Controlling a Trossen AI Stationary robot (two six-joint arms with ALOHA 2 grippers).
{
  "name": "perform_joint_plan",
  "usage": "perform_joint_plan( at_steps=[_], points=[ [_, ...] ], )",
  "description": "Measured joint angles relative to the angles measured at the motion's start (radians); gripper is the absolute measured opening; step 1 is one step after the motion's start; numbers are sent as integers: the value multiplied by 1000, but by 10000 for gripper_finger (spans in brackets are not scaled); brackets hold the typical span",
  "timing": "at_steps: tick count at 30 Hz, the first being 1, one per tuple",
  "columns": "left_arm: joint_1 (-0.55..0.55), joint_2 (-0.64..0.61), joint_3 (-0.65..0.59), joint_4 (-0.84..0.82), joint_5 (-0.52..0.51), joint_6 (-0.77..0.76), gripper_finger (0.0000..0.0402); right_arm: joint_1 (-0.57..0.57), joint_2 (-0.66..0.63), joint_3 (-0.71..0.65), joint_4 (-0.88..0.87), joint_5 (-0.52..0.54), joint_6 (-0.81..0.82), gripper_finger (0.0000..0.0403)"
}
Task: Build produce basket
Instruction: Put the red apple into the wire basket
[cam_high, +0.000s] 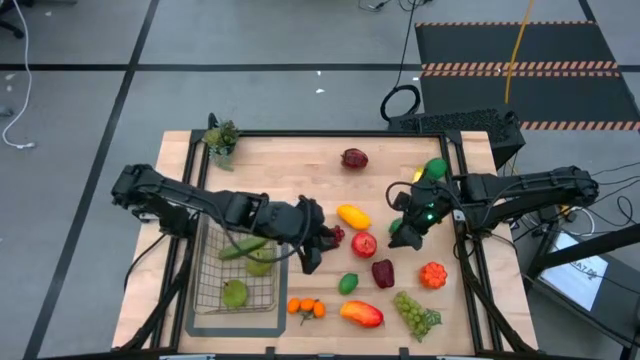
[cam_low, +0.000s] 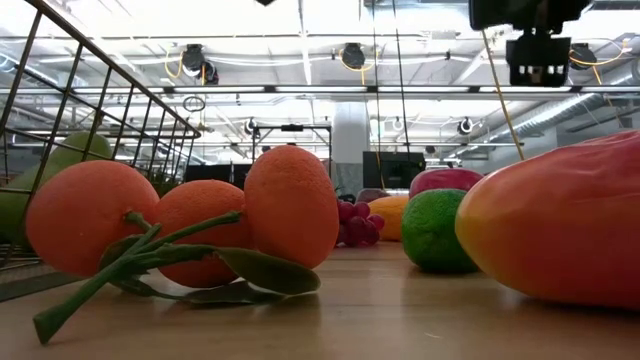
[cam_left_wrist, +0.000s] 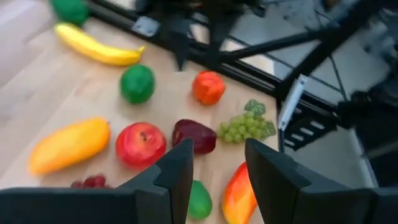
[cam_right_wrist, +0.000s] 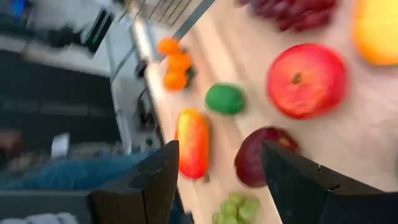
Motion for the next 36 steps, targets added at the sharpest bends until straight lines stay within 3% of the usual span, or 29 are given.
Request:
perform_joint_plan(
  at_steps=[7,14,18,26,32,36],
  points=[
    [84,61,0,10,96,211,145,0,27,0,17,222,208,219],
    [126,79,0,18,178,276,149,1,78,0,45,226,425,219],
    [126,79,0,8,191,358,174,21,116,0,99,247,478,219],
    [126,79,0,-72,192,283,237,83,182,0,202,308,592,197],
    [106,79,0,-75,215,218,233,91,222,0,195,305,678,164],
    [90,79,0,-69,215,202,211,83,240,0,231,305,548,149]
  ],
)
